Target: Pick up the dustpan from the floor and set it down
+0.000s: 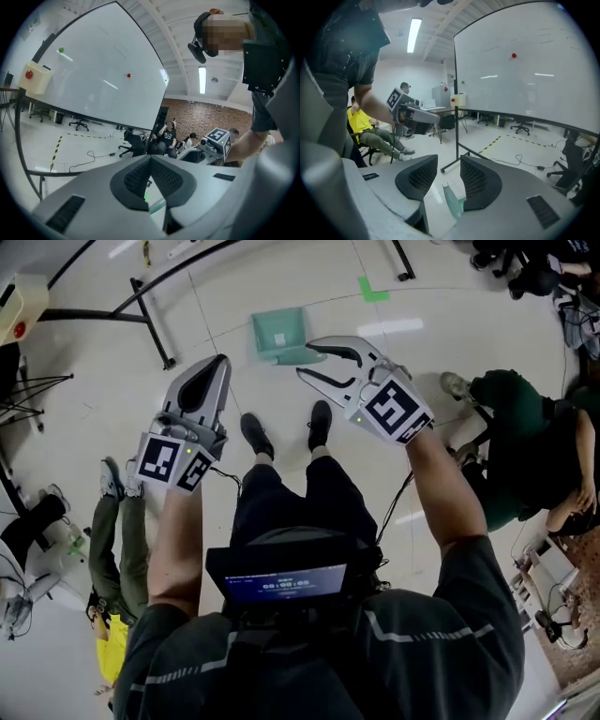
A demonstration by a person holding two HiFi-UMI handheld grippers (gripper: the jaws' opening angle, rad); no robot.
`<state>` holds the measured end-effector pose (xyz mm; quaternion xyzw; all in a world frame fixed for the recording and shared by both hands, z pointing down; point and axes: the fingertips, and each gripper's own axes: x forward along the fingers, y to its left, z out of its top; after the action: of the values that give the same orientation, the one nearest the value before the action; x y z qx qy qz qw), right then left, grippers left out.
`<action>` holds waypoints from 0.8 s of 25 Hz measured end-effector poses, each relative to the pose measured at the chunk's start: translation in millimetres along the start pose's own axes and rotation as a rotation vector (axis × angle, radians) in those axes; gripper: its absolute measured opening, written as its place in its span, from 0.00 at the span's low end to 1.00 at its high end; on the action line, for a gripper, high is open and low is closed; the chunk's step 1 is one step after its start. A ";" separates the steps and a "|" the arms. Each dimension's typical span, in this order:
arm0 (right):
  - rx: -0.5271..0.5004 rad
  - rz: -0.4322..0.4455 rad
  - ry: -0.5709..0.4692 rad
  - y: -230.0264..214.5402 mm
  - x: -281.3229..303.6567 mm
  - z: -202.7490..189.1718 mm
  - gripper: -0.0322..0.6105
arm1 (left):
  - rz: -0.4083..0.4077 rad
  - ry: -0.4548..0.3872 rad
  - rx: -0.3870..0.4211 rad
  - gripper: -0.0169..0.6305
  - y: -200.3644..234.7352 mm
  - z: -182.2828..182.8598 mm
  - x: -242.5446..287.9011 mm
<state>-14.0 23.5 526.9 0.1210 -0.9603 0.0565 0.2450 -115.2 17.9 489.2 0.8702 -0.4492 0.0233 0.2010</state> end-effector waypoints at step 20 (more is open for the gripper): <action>-0.093 0.156 0.200 -4.0 103.5 -201.6 0.45 | 0.008 0.149 -0.081 0.08 36.9 -188.0 61.0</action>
<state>-8.9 32.3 753.3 0.0284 -0.9391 0.0427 0.3397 -81.8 21.5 687.5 0.8555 -0.4370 0.0709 0.2687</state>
